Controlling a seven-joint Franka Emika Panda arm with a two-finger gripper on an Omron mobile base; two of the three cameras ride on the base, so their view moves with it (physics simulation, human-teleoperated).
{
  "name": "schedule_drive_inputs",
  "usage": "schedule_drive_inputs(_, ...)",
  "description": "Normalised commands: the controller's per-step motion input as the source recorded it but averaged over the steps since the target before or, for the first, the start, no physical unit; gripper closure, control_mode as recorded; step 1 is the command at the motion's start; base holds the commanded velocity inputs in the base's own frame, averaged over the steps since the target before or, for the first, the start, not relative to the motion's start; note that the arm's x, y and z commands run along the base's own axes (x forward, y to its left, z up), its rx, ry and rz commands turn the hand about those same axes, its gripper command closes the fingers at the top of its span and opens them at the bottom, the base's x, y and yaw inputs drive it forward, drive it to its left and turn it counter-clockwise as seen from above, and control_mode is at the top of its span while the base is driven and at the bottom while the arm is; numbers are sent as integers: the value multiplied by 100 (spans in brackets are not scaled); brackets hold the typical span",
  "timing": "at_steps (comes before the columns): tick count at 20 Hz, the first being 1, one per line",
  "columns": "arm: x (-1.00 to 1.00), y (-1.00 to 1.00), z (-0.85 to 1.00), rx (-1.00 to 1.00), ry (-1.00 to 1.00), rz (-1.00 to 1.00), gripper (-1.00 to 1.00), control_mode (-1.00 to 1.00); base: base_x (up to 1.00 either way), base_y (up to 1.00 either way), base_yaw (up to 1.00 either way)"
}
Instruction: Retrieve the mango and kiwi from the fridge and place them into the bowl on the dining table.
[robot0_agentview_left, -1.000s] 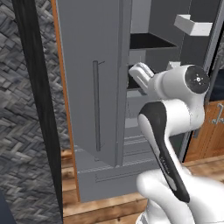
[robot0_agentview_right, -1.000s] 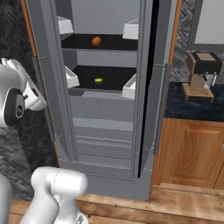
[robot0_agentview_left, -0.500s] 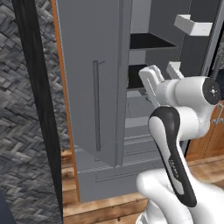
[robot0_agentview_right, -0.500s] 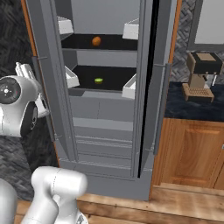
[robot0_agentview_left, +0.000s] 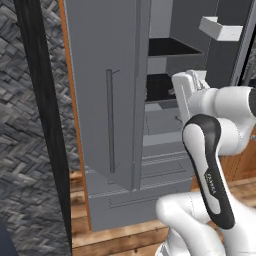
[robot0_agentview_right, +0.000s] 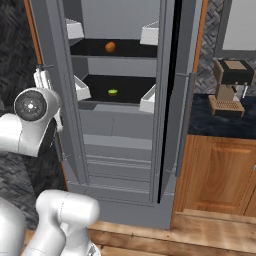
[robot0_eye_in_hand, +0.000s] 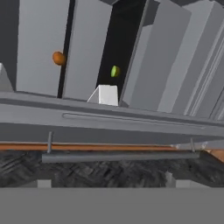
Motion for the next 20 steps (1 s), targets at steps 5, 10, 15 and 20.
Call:
schedule_drive_inputs(5,43,-36,7,20,0,-1,-100,-100,0,0,0)
schedule_drive_inputs(10,61,-10,0,18,4,-1,-100,-100,0,0,0)
schedule_drive_inputs(15,63,0,5,18,14,0,-100,-100,0,0,0)
schedule_drive_inputs(20,64,0,9,6,11,2,-100,-100,0,0,0)
